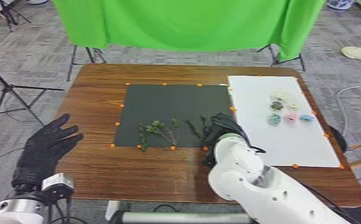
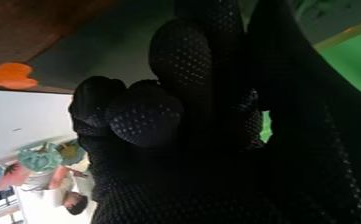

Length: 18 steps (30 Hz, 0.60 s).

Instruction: Arrange flowers

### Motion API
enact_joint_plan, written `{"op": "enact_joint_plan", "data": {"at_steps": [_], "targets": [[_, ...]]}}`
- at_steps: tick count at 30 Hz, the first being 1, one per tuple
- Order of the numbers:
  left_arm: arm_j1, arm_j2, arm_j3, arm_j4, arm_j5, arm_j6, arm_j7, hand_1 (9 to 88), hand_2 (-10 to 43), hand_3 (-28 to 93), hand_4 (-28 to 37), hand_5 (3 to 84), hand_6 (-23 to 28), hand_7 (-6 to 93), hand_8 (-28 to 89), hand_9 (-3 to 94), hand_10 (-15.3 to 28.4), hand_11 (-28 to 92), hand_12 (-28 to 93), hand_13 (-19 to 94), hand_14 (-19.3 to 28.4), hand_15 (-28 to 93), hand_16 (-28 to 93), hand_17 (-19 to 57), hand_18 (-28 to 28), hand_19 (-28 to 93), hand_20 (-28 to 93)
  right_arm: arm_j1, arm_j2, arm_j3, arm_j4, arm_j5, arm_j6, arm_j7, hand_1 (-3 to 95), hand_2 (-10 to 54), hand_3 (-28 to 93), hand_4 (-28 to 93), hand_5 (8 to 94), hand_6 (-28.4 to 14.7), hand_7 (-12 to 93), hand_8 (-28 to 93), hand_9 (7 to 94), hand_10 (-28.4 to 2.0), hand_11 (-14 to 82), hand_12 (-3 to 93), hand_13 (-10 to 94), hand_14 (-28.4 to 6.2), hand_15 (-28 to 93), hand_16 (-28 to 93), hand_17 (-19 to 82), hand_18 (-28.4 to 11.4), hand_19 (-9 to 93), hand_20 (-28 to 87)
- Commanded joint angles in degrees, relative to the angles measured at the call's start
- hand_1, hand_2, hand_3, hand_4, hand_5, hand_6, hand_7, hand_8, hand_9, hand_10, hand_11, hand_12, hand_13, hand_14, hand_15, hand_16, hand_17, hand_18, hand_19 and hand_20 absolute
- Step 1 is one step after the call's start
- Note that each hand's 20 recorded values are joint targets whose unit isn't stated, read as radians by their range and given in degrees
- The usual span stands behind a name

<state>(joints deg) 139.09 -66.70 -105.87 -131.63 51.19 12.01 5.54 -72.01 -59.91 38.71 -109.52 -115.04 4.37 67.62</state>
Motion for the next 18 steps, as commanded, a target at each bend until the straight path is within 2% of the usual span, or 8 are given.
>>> {"op": "enact_joint_plan", "data": {"at_steps": [1, 2, 3, 6, 12, 15, 16, 18], "targets": [[1.3, -0.47, -0.17, -0.41, 0.12, -0.11, -0.12, 24.0, 5.3, 81, -21.2, 34.6, 8.6, 15.5, -11, 34.1, 20.1, 29, 10, 25, 26.5, 53, -9, -12.0, 23.1, 55, 3, -1.0, 1.6, 0.3, -2.3, -4.5, -0.8, 0.8, 33.1, -9.5, 88, -23, 85.4, -5.2, 28, 9, 78.3, -18.2, 58.1, 22.9, 76, -14.1, 84, 17, 35, -28.4, 93, 45], [1.7, -0.47, -0.15, -0.5, 0.06, 0.15, 0.18, 24.0, 5.3, 81, -21.2, 34.6, 8.6, 15.5, -11, 34.1, 20.1, 29, 10, 25, 26.5, 53, -9, -12.0, 23.1, 55, 3, -1.2, 2.2, 0.9, -2.8, -4.7, -0.2, -0.4, 31.3, -8.9, 89, -22, 84.8, -5.2, 29, 5, 78.0, -18.3, 58.4, 22.9, 76, -14.3, 85, 17, 35, -28.4, 93, 45], [2.3, -0.71, -0.21, -0.86, 0.07, 0.46, -0.1, 24.0, 5.3, 81, -21.2, 34.6, 8.6, 15.5, -11, 34.1, 20.2, 29, 10, 25, 26.5, 53, -10, -12.0, 23.1, 55, 3, -0.2, 3.3, 0.2, -3.3, -4.2, 1.6, -0.5, 30.1, -8.0, 89, -22, 84.0, -5.3, 30, 2, 77.3, -18.7, 58.9, 23.0, 75, -14.5, 85, 17, 34, -28.4, 93, 46], [2.2, -0.55, -0.28, -0.84, 0.19, 0.25, -0.17, 24.0, 5.3, 81, -21.1, 34.6, 8.6, 15.6, -10, 34.1, 20.2, 29, 10, 25, 26.6, 53, -10, -11.6, 23.5, 56, 4, 1.7, 5.3, 1.1, -4.1, -5.6, 2.0, -2.0, 27.2, -5.5, 89, -20, 82.9, -5.4, 33, -10, 75.8, -19.4, 60.0, 23.2, 74, -15.0, 86, 16, 34, -28.4, 93, 46], [1.5, -0.02, 0.35, -0.75, 0.09, 0.48, 0.03, 23.9, 5.3, 81, -21.2, 34.6, 8.7, 15.4, -11, 34.1, 20.2, 29, 10, 25, 26.7, 53, -9, -11.1, 23.8, 58, 4, 3.1, 8.1, 7.8, -4.1, -2.5, -1.8, -5.0, 26.2, -5.1, 89, -21, 76.3, -7.3, 34, -13, 70.1, -21.0, 59.5, 21.9, 70, -16.0, 86, 16, 31, -28.4, 93, 43], [1.7, 0.38, 0.65, -0.83, -0.07, 1.03, 0.58, 23.9, 5.4, 81, -21.3, 34.6, 8.7, 15.4, -11, 34.1, 20.2, 29, 10, 25, 26.7, 53, -10, -11.2, 23.8, 58, 4, 4.7, 11.0, 9.1, -2.8, 1.0, -3.2, -5.5, 26.0, -5.1, 89, -21, 72.3, -8.8, 31, -13, 65.3, -23.1, 53.8, 18.8, 66, -16.8, 84, 14, 30, -28.4, 92, 38], [1.8, 0.37, 0.64, -0.82, -0.09, 0.86, 0.66, 23.8, 5.3, 81, -21.3, 34.6, 8.7, 15.4, -11, 34.1, 20.2, 29, 10, 25, 26.7, 53, -10, -11.2, 23.8, 57, 4, 5.4, 12.2, 8.9, -2.1, 1.8, -3.3, -5.1, 26.0, -5.2, 89, -21, 69.5, -9.7, 29, -14, 63.7, -23.8, 49.0, 17.1, 65, -17.3, 83, 13, 30, -28.4, 92, 35], [1.7, 0.42, 0.63, -0.8, -0.17, 0.87, 0.63, 23.8, 5.4, 81, -21.4, 34.6, 8.7, 15.4, -11, 34.1, 20.2, 29, 10, 25, 26.7, 53, -10, -11.3, 23.7, 57, 4, 5.8, 13.1, 10.6, -0.5, 4.1, -5.6, -4.7, 26.1, -5.4, 89, -22, 66.5, -9.8, 26, -14, 62.7, -23.1, 40.5, 15.7, 64, -17.5, 80, 12, 31, -28.4, 93, 27]]}}
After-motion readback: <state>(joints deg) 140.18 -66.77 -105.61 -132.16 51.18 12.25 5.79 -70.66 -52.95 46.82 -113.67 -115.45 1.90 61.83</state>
